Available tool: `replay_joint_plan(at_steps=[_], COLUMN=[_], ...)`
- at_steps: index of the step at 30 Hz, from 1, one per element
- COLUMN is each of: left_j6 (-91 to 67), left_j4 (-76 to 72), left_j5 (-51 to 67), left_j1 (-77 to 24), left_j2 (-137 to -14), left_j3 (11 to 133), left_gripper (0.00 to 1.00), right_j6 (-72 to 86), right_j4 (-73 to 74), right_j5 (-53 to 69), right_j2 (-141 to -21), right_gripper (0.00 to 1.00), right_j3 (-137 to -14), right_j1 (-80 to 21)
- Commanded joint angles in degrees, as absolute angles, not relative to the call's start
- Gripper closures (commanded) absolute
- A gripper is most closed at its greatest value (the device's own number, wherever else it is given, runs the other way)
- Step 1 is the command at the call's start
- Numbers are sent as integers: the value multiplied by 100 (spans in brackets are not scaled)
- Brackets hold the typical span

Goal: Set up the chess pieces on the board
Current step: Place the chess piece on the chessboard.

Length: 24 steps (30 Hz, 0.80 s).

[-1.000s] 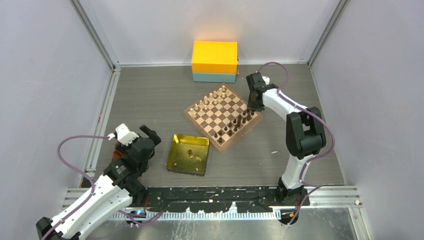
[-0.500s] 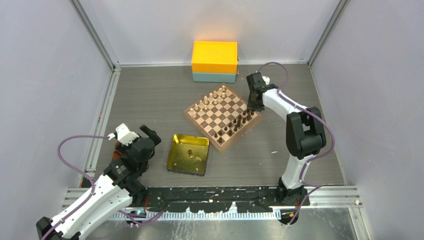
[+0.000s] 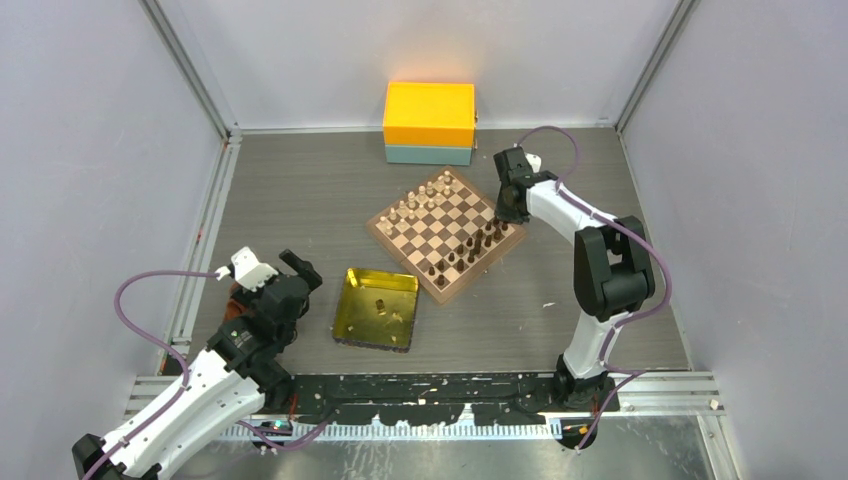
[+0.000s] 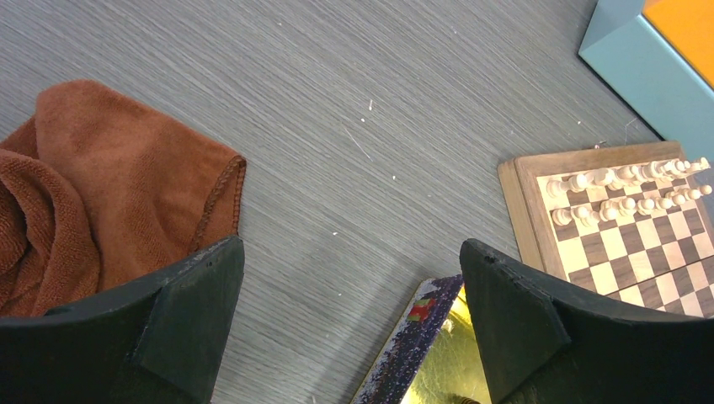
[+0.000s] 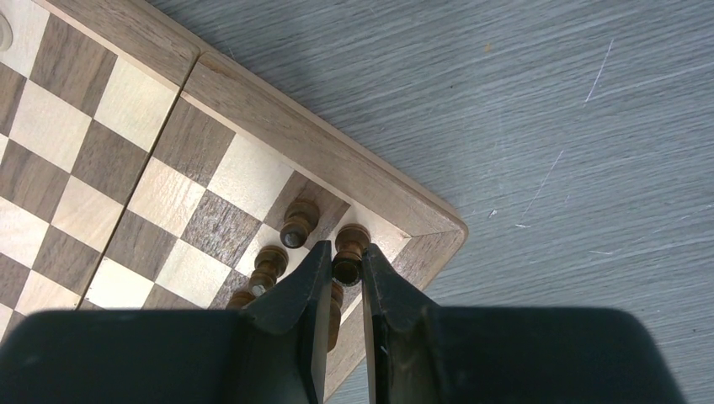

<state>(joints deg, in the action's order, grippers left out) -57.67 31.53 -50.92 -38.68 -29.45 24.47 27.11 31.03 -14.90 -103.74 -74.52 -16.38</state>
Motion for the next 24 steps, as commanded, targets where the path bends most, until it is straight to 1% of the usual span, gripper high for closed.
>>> replay_joint_plan(at_steps=[1,20,24], left_j6=[-5792,-5817,-5817], left_j4=[2946,2927,2953], left_j5=[-5203,-5164,-5159], left_j1=[-3891,-3890,-3893], left_j2=[-2918,-2961,-2947], left_j3=[2466,2477,2479], left_gripper=[0,0,0], right_j6=[2751,2749,2751], right_j4=[3121,3079,3059], right_j5=[-1504,-1486,-1464], right_j2=[-10110,-9962,-10000], right_gripper=[85,85,79], right_j3=[-7351,-7190,-7176], right_j1=[-1622,-1624,-1626])
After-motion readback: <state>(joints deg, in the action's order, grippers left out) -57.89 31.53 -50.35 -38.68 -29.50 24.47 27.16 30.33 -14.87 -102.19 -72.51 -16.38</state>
